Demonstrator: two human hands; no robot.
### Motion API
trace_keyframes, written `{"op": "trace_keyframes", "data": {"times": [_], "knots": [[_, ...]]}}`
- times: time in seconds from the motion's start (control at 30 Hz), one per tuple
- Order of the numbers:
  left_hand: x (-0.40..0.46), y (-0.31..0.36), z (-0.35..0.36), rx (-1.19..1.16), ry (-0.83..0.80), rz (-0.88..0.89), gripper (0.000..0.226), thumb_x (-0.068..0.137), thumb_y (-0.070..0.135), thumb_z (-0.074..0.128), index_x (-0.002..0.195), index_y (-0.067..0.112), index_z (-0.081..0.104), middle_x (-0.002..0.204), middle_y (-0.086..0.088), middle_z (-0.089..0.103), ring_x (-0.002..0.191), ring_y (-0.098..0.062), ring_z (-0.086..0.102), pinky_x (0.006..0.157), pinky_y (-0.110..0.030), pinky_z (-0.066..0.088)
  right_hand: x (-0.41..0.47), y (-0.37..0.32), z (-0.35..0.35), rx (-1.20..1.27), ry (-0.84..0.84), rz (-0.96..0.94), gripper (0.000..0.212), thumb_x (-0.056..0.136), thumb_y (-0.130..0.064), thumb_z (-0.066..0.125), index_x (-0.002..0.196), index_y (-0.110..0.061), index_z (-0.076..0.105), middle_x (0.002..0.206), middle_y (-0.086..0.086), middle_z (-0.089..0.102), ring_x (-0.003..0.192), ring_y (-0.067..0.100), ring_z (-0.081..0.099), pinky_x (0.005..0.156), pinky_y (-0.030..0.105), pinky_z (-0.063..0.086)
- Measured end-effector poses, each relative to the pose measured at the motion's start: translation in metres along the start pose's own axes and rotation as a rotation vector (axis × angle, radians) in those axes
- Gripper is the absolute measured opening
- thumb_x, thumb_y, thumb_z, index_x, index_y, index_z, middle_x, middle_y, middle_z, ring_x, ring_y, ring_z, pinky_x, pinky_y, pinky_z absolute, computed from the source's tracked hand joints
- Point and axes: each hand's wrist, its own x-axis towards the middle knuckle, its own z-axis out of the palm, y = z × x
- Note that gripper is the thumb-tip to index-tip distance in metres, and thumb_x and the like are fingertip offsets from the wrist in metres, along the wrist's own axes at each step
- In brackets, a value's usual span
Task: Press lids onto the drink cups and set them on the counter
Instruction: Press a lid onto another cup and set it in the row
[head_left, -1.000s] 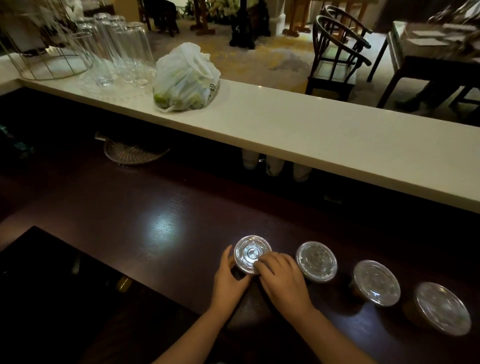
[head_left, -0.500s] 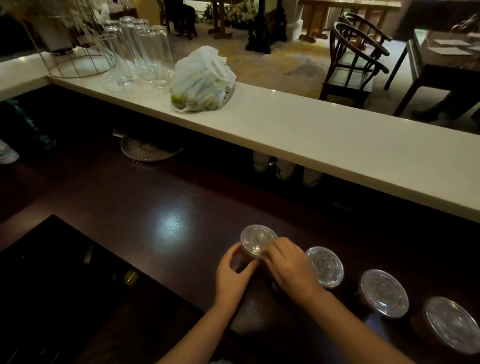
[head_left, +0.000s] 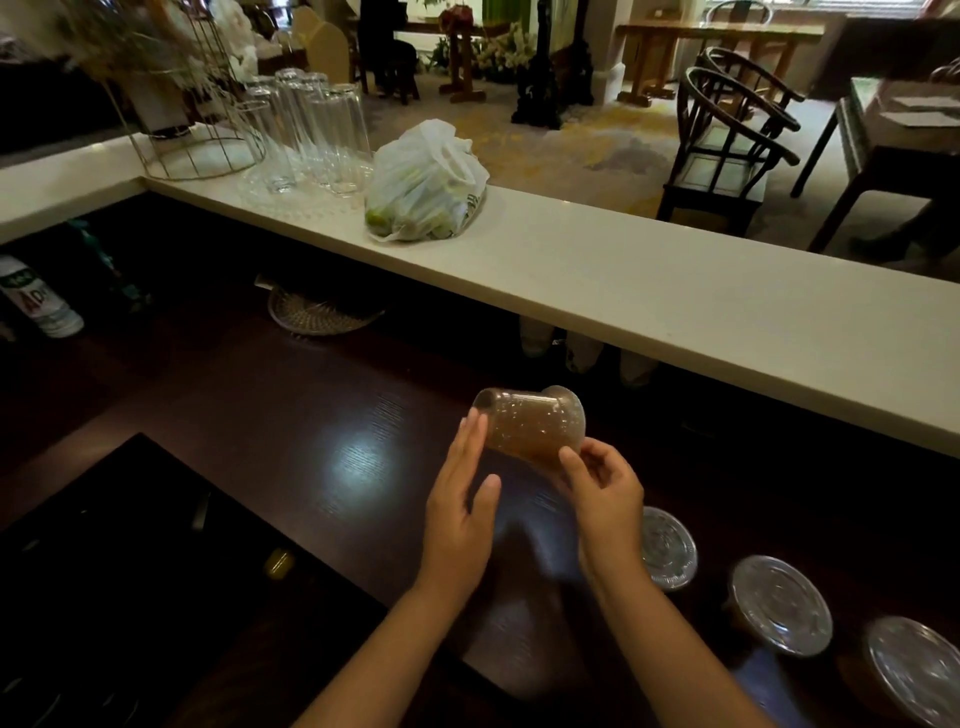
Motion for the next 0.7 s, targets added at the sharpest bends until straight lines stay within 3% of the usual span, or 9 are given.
{"op": "trace_keyframes", "data": {"times": [0.1, 0.2, 0.3, 0.37, 0.47, 0.63, 0.7], "knots": [[0.009, 0.009, -0.009, 0.228, -0.109, 0.169, 0.054, 0.089, 0.031, 0.039, 0.141, 0.015, 0.034, 0.149, 0.003, 0.033, 0.143, -0.012, 0.018, 0.114, -0.026, 0.021, -0.002, 0.003, 0.0, 0.325, 0.024, 0.191, 0.01, 0.088, 0.0, 0.053, 0.095, -0.005, 0.058, 0.093, 0.014, 0.064, 0.088, 0.023, 0.063, 0.063, 0.025, 0.056], [0.014, 0.015, -0.014, 0.443, -0.231, 0.33, 0.054, 0.087, 0.03, 0.044, 0.139, 0.017, 0.039, 0.148, 0.0, 0.035, 0.142, -0.013, 0.021, 0.113, -0.032, 0.027, -0.006, 0.011, -0.004, 0.587, 0.029, 0.452, 0.011, 0.088, -0.005, 0.052, 0.095, -0.004, 0.06, 0.091, 0.014, 0.069, 0.083, 0.023, 0.067, 0.061, 0.031, 0.058], [0.013, 0.018, -0.008, 0.648, -0.339, 0.448, 0.053, 0.084, 0.033, 0.048, 0.135, 0.02, 0.045, 0.146, -0.003, 0.041, 0.14, -0.016, 0.026, 0.107, -0.043, 0.036, -0.017, 0.027, -0.003, 0.725, -0.036, 0.66, 0.021, 0.077, -0.017, 0.062, 0.091, -0.006, 0.071, 0.097, 0.014, 0.071, 0.089, 0.022, 0.068, 0.08, 0.037, 0.056], [0.01, 0.017, -0.002, 0.722, -0.382, 0.47, 0.052, 0.083, 0.036, 0.048, 0.132, 0.018, 0.05, 0.142, -0.005, 0.046, 0.138, -0.019, 0.03, 0.104, -0.045, 0.039, -0.026, 0.037, -0.002, 0.741, -0.069, 0.71, 0.026, 0.082, -0.024, 0.059, 0.1, -0.009, 0.07, 0.109, 0.014, 0.068, 0.101, 0.024, 0.064, 0.092, 0.038, 0.049], [0.002, 0.015, 0.001, 0.77, -0.395, 0.476, 0.052, 0.083, 0.039, 0.048, 0.129, 0.017, 0.054, 0.139, -0.005, 0.05, 0.136, -0.02, 0.032, 0.103, -0.043, 0.041, -0.036, 0.043, -0.002, 0.832, -0.103, 0.749, 0.031, 0.094, -0.029, 0.043, 0.109, -0.012, 0.065, 0.11, 0.012, 0.068, 0.102, 0.022, 0.064, 0.087, 0.035, 0.05], [-0.002, 0.012, -0.003, 0.795, -0.413, 0.503, 0.054, 0.083, 0.04, 0.053, 0.131, 0.016, 0.051, 0.141, -0.005, 0.047, 0.138, -0.018, 0.028, 0.107, -0.039, 0.036, -0.034, 0.045, -0.004, 0.858, -0.127, 0.808, 0.036, 0.091, -0.035, 0.046, 0.112, -0.012, 0.063, 0.109, 0.014, 0.068, 0.098, 0.024, 0.066, 0.082, 0.037, 0.052], [-0.001, 0.012, -0.004, 0.796, -0.404, 0.495, 0.055, 0.083, 0.04, 0.054, 0.133, 0.017, 0.049, 0.143, -0.004, 0.045, 0.139, -0.018, 0.026, 0.108, -0.038, 0.035, -0.029, 0.049, -0.005, 0.858, -0.137, 0.817, 0.037, 0.089, -0.034, 0.05, 0.115, -0.011, 0.062, 0.113, 0.013, 0.066, 0.105, 0.025, 0.063, 0.088, 0.038, 0.051]]}}
